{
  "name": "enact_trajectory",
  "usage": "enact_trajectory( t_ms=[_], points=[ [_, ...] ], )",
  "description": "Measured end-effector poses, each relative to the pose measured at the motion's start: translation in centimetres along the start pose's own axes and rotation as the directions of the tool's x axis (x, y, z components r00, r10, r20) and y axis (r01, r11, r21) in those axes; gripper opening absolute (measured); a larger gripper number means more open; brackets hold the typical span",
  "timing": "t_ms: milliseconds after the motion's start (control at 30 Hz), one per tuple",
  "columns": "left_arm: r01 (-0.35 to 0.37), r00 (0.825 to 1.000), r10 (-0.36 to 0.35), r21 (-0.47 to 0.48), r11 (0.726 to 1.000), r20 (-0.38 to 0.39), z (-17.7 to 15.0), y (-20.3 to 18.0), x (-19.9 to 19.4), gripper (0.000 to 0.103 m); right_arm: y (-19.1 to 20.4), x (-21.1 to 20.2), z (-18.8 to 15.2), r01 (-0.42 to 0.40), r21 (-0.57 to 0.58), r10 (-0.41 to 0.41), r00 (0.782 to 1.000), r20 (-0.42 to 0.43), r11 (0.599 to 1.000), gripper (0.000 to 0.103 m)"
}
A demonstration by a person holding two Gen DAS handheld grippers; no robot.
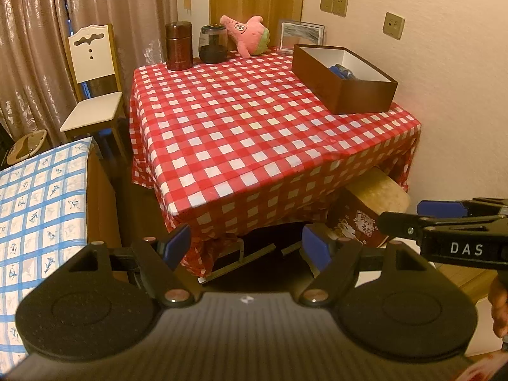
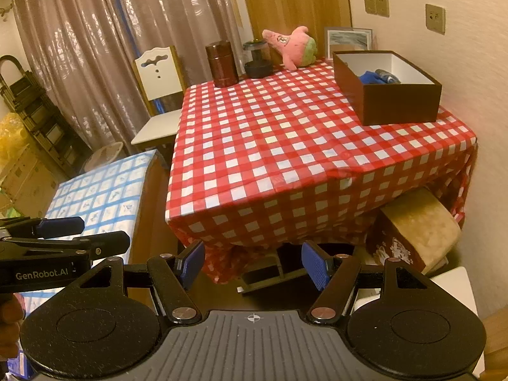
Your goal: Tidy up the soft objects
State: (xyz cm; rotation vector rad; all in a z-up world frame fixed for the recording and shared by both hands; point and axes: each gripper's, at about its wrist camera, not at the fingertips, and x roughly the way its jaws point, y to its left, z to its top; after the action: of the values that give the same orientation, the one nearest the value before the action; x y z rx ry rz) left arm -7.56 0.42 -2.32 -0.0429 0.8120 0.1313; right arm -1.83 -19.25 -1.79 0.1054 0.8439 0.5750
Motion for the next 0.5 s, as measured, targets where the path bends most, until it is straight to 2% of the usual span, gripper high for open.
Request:
enact_trajectory(
  t_ms=[500],
  points=[
    [0.002,1.000,-0.002,0.001,1.000,0.001,-0.02,0.05,0.03,0.076,0.08,-0.08,-0.04,0.001,-0.002,-0.001,1.000,0.000,1.000,0.067]
  ],
)
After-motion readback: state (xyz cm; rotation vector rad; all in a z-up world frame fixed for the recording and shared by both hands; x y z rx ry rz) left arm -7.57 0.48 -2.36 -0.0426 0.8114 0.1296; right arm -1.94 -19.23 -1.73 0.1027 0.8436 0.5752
